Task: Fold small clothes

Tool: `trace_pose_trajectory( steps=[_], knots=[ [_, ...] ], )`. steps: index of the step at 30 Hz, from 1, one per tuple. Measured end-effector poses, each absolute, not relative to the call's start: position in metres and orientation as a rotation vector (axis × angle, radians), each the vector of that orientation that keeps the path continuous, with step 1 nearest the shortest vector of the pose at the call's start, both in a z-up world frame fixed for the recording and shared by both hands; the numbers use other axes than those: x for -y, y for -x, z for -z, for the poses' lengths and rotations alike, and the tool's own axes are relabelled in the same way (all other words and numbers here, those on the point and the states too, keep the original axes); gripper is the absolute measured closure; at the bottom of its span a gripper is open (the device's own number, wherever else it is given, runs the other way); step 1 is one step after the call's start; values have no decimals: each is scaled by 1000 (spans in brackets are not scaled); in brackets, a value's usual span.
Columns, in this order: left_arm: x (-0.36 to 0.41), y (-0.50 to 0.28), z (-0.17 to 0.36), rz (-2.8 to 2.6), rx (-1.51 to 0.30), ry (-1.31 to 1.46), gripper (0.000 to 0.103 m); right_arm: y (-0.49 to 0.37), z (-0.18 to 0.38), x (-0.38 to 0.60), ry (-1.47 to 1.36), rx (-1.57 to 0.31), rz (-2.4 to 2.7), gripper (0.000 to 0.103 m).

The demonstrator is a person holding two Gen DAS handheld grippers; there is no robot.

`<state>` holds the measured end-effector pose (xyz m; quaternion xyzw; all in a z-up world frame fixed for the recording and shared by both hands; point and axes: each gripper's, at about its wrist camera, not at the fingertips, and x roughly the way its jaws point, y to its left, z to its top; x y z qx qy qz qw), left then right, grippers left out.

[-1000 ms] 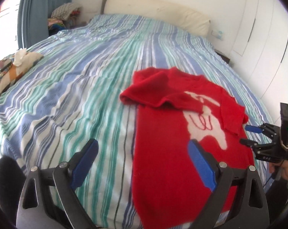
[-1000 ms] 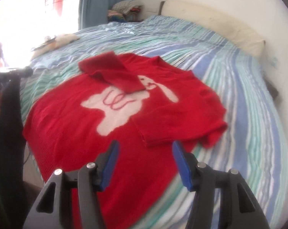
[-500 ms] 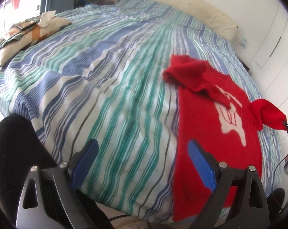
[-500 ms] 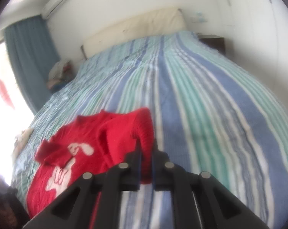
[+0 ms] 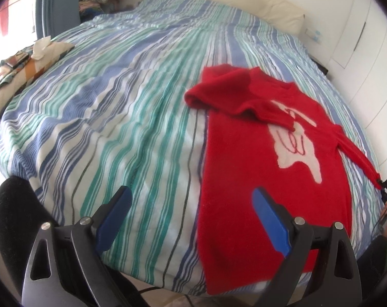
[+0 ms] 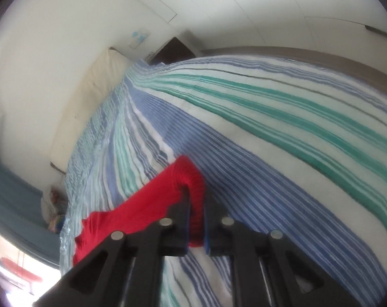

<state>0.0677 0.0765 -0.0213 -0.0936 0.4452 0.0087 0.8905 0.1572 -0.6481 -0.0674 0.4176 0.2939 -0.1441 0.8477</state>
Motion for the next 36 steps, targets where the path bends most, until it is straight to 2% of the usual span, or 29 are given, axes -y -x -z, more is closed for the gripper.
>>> trace_pose_trajectory(
  steps=[5, 14, 15, 17, 18, 19, 23, 24, 25, 26, 33, 35, 36],
  knots=[
    [-67, -77, 23, -15, -951, 151, 8, -169, 71, 642, -758, -735, 388, 95],
    [-67, -76, 18, -19, -949, 138, 8, -131, 72, 670, -875, -634, 454, 95],
    [-67, -76, 17, -20, -947, 136, 8, -127, 72, 672, -905, -612, 435, 89],
    [-68, -77, 14, -18, -941, 135, 8, -121, 70, 675, -942, -574, 424, 71],
    [-68, -78, 12, -16, -936, 132, 8, -118, 68, 675, -953, -561, 418, 53],
    [-67, -79, 10, -15, -930, 129, 8, -117, 67, 675, -960, -556, 402, 50],
    [-59, -89, 1, 13, -912, 109, 8, -131, 70, 669, -895, -654, 394, 51],
    [-56, -92, -3, 25, -905, 97, 8, -134, 70, 666, -859, -681, 405, 70],
    [-52, -96, -7, 39, -897, 78, 8, -137, 69, 663, -823, -704, 410, 98],
    [-47, -99, -13, 52, -884, 51, 8, -140, 69, 661, -789, -726, 428, 100],
    [-13, -138, -61, 110, -729, -274, 6, -136, 69, 658, -712, -759, 551, 101],
    [5, -153, -66, 170, -705, -364, 4, -130, 68, 661, -736, -733, 545, 92],
    [17, -162, -65, 224, -712, -406, 4, -125, 66, 662, -750, -712, 546, 81]
  ],
)
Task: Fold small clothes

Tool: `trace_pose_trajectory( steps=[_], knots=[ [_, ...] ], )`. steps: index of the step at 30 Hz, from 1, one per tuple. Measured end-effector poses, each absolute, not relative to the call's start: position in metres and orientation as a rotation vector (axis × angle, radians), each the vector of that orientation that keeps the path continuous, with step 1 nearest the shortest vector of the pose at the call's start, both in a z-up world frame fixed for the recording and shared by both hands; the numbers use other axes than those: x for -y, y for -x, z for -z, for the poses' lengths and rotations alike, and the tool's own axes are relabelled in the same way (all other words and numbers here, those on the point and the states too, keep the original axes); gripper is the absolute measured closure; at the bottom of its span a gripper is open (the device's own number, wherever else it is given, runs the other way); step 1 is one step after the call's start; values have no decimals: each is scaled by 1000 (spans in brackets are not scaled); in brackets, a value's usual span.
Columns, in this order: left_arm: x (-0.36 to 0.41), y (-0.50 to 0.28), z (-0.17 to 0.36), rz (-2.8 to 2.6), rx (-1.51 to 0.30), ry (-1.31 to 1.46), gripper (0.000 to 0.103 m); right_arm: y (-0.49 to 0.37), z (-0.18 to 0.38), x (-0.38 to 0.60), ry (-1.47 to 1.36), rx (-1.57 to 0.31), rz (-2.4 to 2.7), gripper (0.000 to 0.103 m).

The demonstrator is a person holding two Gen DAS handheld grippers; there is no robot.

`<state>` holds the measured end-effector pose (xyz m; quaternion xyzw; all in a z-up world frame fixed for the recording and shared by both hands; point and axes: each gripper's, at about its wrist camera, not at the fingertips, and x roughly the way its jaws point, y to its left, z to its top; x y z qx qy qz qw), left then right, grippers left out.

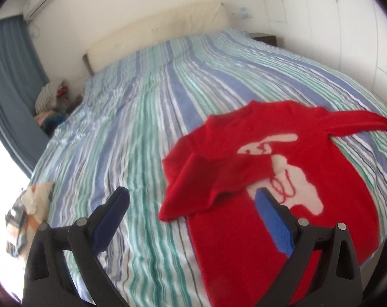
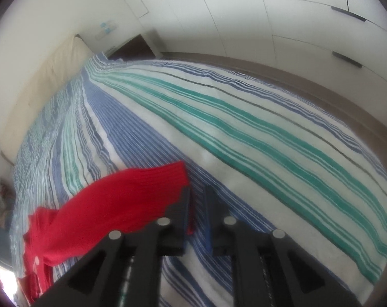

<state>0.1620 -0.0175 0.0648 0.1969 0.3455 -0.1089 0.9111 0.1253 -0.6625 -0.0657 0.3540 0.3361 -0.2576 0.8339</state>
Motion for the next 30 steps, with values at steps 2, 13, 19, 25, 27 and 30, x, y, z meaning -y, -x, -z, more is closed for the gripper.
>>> trace_pose_trajectory(
  steps=[2, 13, 19, 25, 27, 30],
  knots=[
    [45, -181, -51, 358, -750, -482, 4, -115, 59, 665, -767, -653, 552, 53],
    [119, -259, 74, 538, -979, -629, 30, -91, 45, 679, -844, -519, 579, 34],
    [41, -279, 32, 405, -965, -165, 100, -95, 41, 673, -824, -515, 543, 34],
    [-139, -270, -31, 10, -822, 216, 100, -101, 37, 666, -794, -519, 531, 34],
    [-198, -268, -29, -183, -812, 253, 100, -102, 36, 666, -795, -512, 534, 34],
    [-263, -260, -10, -408, -830, 253, 101, -103, 36, 665, -797, -512, 533, 34]
  ],
)
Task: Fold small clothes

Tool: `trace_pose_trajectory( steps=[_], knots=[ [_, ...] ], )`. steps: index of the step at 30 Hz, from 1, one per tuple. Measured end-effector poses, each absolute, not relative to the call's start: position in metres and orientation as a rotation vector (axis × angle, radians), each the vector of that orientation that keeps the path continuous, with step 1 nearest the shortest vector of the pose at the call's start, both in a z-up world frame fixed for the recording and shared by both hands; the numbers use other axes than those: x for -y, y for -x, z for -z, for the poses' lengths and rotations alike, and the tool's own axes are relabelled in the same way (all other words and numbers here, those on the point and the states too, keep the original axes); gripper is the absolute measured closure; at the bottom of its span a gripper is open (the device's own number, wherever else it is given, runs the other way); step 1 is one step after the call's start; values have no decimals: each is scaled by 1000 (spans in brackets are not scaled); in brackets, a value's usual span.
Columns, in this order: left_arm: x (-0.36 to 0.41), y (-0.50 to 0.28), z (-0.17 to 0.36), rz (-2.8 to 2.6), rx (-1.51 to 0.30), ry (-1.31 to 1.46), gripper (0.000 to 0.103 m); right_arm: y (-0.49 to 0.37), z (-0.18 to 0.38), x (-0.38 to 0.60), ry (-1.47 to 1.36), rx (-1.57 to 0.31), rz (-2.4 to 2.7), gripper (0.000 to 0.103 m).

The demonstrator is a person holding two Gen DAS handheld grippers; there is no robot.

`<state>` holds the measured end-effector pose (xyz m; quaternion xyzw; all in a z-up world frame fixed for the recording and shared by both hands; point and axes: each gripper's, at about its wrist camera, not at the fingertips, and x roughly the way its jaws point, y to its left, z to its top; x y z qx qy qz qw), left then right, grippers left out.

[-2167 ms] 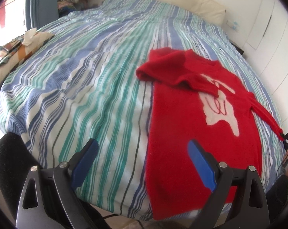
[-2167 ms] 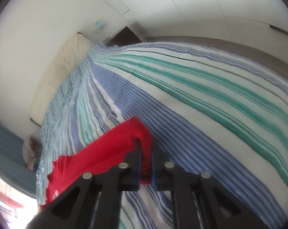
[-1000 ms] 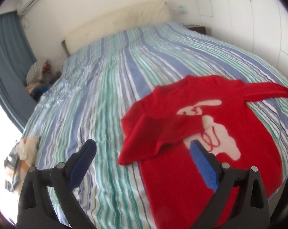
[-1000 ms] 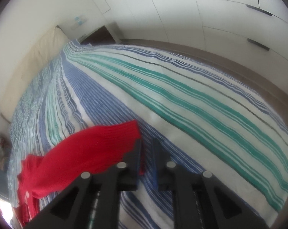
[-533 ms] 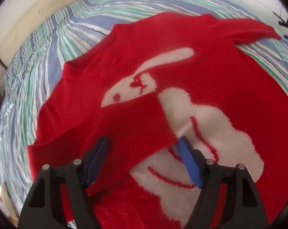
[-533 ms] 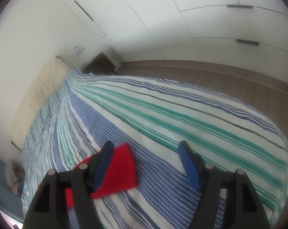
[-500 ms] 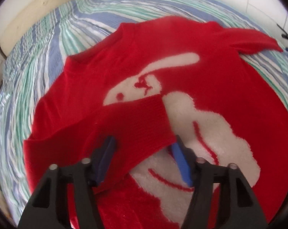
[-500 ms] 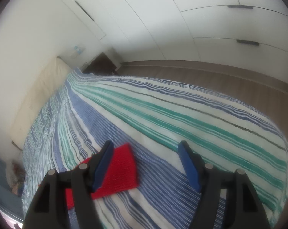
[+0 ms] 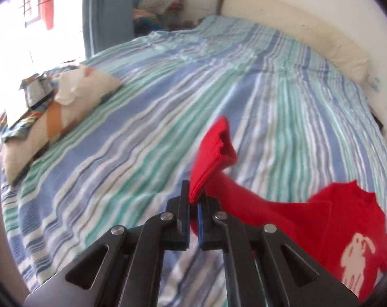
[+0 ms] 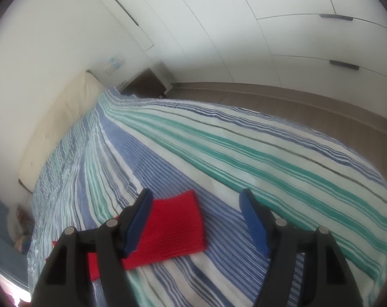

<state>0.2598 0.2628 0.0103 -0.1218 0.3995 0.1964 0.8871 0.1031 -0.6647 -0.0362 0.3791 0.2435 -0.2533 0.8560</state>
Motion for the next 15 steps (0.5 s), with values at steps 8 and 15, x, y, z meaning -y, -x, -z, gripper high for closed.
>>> trace_pose_trajectory(
  steps=[8, 15],
  knots=[
    [-311, -233, 62, -561, -988, 340, 101, -114, 35, 654, -731, -542, 534, 34],
    [-309, -231, 77, -585, -1049, 319, 101, -118, 37, 652, -720, -558, 537, 34]
  ],
)
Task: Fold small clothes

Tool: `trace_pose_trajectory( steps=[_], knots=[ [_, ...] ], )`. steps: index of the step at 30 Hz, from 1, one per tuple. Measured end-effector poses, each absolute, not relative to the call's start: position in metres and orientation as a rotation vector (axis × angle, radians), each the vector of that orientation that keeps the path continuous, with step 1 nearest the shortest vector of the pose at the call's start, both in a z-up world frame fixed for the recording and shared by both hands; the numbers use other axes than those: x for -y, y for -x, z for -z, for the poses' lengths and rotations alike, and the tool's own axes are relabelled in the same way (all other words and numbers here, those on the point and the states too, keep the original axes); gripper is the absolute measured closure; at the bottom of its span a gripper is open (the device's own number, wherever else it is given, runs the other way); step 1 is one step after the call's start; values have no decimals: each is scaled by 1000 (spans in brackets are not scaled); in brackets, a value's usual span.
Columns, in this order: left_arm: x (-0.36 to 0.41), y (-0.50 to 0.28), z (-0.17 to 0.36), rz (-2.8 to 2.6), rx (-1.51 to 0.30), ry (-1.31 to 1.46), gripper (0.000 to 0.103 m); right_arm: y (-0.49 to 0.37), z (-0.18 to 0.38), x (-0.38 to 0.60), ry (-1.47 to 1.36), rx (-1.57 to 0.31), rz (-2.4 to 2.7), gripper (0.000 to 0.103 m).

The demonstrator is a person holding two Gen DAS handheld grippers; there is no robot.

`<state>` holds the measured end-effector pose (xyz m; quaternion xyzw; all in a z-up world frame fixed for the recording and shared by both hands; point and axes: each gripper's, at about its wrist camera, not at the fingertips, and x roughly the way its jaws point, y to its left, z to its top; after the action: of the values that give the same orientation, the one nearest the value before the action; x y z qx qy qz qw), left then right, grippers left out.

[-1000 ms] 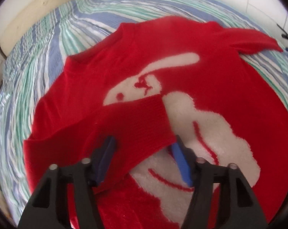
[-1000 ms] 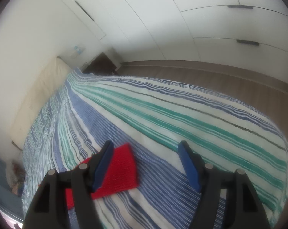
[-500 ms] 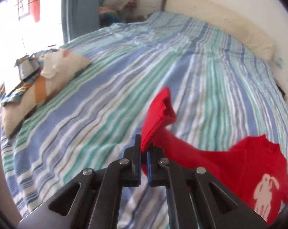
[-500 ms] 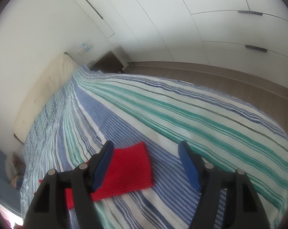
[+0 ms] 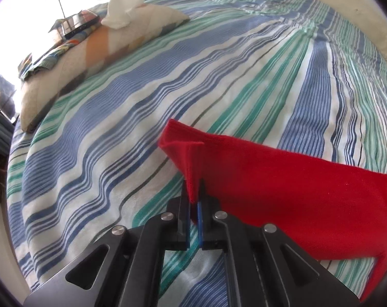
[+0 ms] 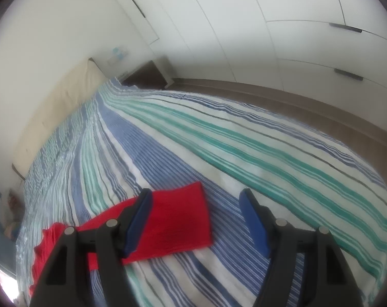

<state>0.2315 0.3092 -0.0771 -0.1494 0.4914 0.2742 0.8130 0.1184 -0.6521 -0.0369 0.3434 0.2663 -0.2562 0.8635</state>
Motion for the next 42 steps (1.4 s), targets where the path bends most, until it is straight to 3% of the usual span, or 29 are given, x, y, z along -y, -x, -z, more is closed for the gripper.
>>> trace_pose_trajectory(
  steps=[28, 36, 38, 39, 40, 41, 42],
  knots=[
    [-321, -233, 87, -584, -1073, 360, 99, -113, 37, 656, -729, -544, 550, 34],
    [-326, -230, 85, -601, -1063, 393, 93, -109, 35, 659, -739, -531, 551, 33],
    [-327, -228, 84, -610, -1056, 403, 87, -107, 35, 660, -743, -526, 553, 33],
    [-328, -225, 82, -623, -1049, 407, 75, -106, 34, 660, -745, -523, 555, 33],
    [-329, -222, 79, -645, -1040, 406, 53, -106, 34, 660, -746, -520, 557, 33],
    [-331, -218, 76, -676, -1031, 405, 40, -104, 34, 660, -746, -516, 559, 33],
    [-334, -213, 73, -714, -1019, 408, 20, -103, 33, 660, -746, -511, 561, 33]
  ],
)
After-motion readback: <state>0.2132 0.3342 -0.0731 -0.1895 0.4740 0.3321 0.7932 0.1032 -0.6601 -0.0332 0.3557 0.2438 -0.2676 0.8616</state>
